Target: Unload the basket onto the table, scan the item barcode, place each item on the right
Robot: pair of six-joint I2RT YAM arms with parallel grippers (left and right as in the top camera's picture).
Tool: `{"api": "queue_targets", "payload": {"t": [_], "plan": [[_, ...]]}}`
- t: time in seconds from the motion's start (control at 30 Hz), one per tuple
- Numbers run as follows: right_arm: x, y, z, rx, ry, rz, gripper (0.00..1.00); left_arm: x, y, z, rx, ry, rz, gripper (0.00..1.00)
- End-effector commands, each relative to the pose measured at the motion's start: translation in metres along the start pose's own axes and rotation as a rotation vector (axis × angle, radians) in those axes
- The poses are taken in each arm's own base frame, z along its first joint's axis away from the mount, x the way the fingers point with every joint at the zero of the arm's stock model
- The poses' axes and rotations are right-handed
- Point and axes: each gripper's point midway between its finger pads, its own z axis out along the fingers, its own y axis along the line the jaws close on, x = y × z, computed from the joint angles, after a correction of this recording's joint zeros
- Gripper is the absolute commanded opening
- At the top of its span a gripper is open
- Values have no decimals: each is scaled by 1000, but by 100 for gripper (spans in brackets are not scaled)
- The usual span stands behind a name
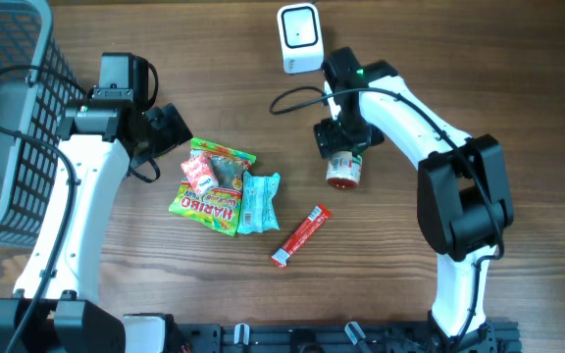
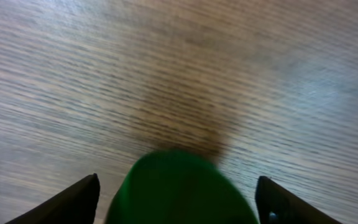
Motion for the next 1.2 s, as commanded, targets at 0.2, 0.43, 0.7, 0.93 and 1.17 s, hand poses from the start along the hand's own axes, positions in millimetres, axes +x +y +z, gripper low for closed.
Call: {"api": "queue_targets", "payload": {"t": [0.2, 0.43, 0.7, 0.93, 1.17], "plan": [[5, 3, 0, -9, 34, -9, 80, -2, 2, 2, -9, -1, 7, 100], [-2, 3, -12, -5, 16, 14, 91, -2, 2, 2, -9, -1, 7, 100], [7, -11, -13, 25, 56, 190, 96, -2, 2, 2, -9, -1, 7, 100], [21, -44, -15, 17, 118, 398, 100, -2, 2, 2, -9, -1, 7, 100], [26, -25, -17, -146, 173, 433, 100, -2, 2, 2, -9, -1, 7, 100]]}}
